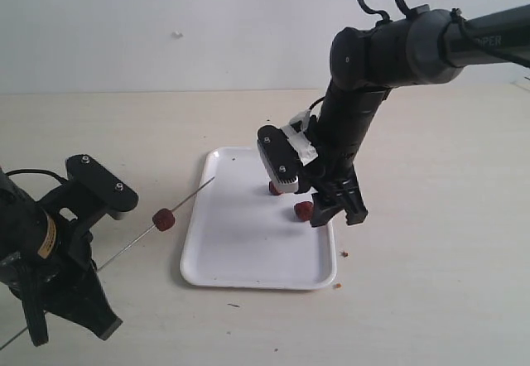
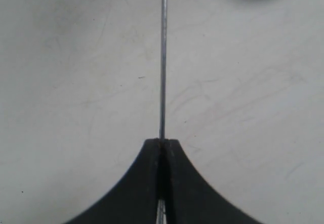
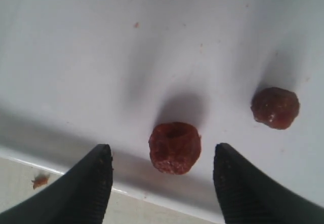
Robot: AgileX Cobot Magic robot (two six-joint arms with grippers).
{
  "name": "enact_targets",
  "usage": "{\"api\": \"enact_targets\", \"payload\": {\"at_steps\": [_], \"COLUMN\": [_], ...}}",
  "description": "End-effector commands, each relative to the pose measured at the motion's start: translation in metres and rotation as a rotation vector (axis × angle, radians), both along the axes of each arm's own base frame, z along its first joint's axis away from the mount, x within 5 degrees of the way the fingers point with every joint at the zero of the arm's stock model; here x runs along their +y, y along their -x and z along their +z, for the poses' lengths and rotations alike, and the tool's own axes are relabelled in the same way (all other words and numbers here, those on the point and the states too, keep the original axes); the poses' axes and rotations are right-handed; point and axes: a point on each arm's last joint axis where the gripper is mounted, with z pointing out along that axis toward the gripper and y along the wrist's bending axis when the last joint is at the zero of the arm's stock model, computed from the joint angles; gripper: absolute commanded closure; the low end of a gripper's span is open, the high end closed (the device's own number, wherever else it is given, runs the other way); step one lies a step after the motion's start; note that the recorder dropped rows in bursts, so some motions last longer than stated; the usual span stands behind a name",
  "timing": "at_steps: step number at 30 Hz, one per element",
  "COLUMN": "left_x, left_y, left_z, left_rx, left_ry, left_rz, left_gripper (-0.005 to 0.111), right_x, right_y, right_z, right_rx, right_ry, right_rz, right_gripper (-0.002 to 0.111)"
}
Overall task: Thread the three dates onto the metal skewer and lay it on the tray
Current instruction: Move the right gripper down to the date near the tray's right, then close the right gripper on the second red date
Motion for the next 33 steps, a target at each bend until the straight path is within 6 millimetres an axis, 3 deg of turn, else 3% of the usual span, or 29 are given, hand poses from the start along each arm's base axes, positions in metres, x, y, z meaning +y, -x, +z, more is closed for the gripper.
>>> {"api": "enact_targets", "payload": {"at_steps": [1,9,20,33], "left_x": [0.000,0.000,0.000,0.000], "left_y": [0.001,0.001,0.001,0.001], "left_z": [-0.001,-0.001,0.000,0.000], "left_rx": [0.003,0.004,0.002,0.002], "left_ry": [0.011,0.012,0.015,0.015], "left_rz": [0.016,0.018,0.017,0.017], "left_gripper": [0.107,0.107,0.107,0.107], "right_x": [-0.003,-0.003,-0.003,-0.006], "right_y": [-0.003,-0.005,-0.007,-0.007], "right_z": [-0.007,-0.008,-0.030,-0.030], "right_rx": [-0.005,-0.026,-0.003,-0.015], "right_ry": [0.014,0.013,0.027,0.065], "right_rz": [0.008,0.007,0.006,0.032], "right_gripper": [0.050,0.050,0.050,0.061]}}
